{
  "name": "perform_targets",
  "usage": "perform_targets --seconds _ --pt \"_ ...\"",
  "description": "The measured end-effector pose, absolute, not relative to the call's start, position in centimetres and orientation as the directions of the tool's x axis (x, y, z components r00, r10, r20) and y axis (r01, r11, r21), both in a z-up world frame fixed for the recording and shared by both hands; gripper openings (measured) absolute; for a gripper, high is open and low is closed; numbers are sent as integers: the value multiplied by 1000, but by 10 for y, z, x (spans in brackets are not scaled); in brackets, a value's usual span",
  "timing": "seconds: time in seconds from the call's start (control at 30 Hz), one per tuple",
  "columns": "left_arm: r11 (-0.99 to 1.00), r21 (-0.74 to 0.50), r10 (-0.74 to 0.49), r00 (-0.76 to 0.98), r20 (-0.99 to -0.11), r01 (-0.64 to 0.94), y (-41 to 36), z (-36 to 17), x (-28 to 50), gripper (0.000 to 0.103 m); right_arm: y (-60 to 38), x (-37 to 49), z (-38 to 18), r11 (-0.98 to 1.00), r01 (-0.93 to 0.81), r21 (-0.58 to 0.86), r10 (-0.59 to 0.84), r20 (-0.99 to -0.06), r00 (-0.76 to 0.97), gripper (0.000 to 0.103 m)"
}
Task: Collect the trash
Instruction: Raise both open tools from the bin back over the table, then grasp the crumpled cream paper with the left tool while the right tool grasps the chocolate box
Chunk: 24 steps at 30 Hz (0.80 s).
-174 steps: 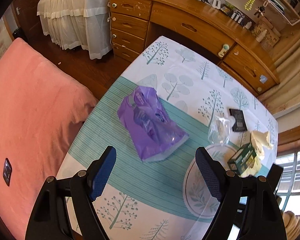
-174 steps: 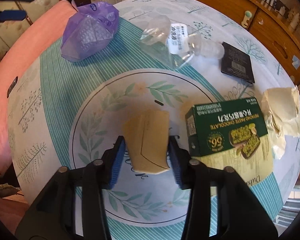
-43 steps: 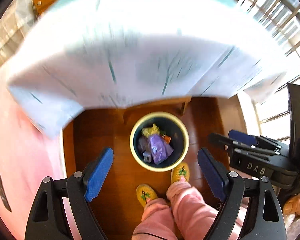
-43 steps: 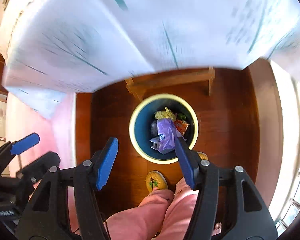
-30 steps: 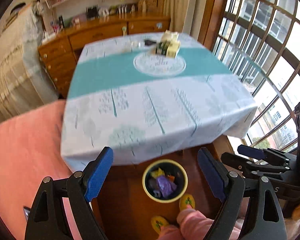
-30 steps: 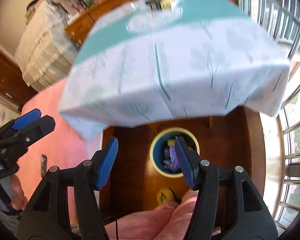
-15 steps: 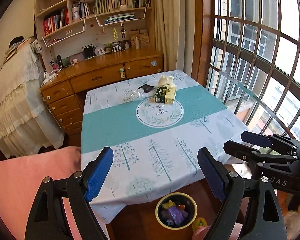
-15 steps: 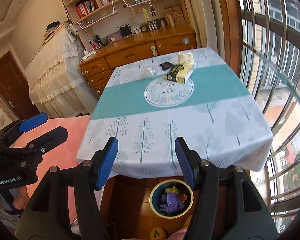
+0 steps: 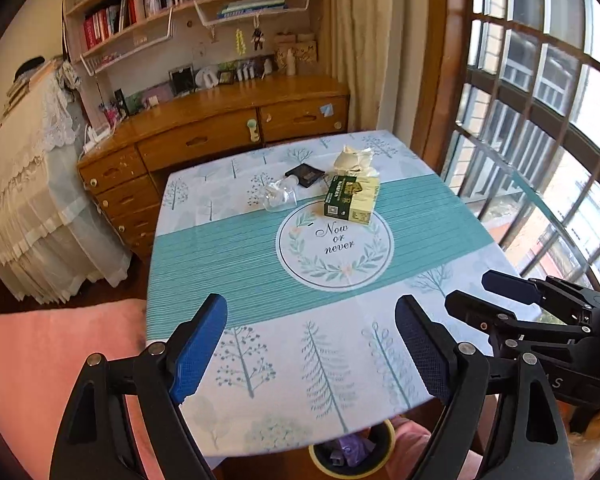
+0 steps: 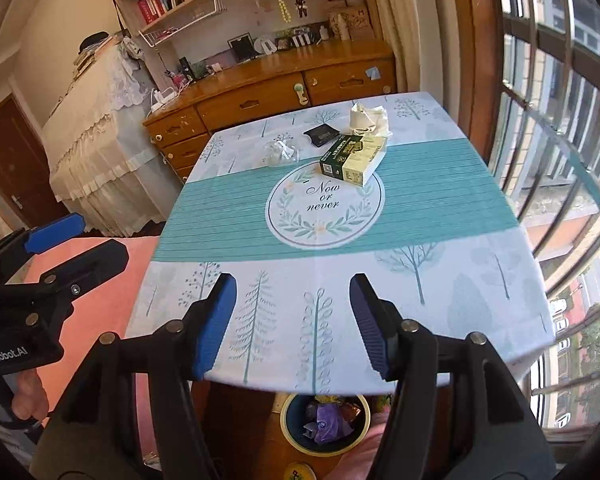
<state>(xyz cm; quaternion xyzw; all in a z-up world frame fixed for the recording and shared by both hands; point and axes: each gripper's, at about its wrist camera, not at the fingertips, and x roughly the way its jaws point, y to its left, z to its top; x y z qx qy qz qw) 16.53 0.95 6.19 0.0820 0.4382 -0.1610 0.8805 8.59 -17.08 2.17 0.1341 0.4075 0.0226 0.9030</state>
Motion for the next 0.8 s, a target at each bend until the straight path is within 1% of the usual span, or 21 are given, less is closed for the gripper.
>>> perform_targets --seconds 0.27,0.37,0.43,0.47,0.57,0.67,0.8 --pt "967 10 -114 465 -878 256 -60 -2 299 80 -264 219 -30 937 52 346 258 -783 566 52" --pt "976 1 -94 422 -902 219 -79 -30 340 74 -298 269 -57 922 51 385 303 -794 527 50" --pt "980 -4 -83 396 -915 197 -90 -44 363 68 -315 297 -72 912 53 406 327 -799 504 46" --pt "982 -5 -79 384 -920 189 -96 -51 375 66 -322 312 -82 906 54 420 342 -801 490 45" --pt "983 12 -57 371 -927 182 -112 -67 400 65 -338 347 -110 888 64 456 378 -802 461 44" --pt "985 26 -37 359 -933 170 -120 -80 419 63 -347 378 -135 870 73 488 412 -799 438 40" --pt "990 25 -25 344 -939 142 -124 -93 432 62 -354 404 -155 843 75 532 453 -779 434 37"
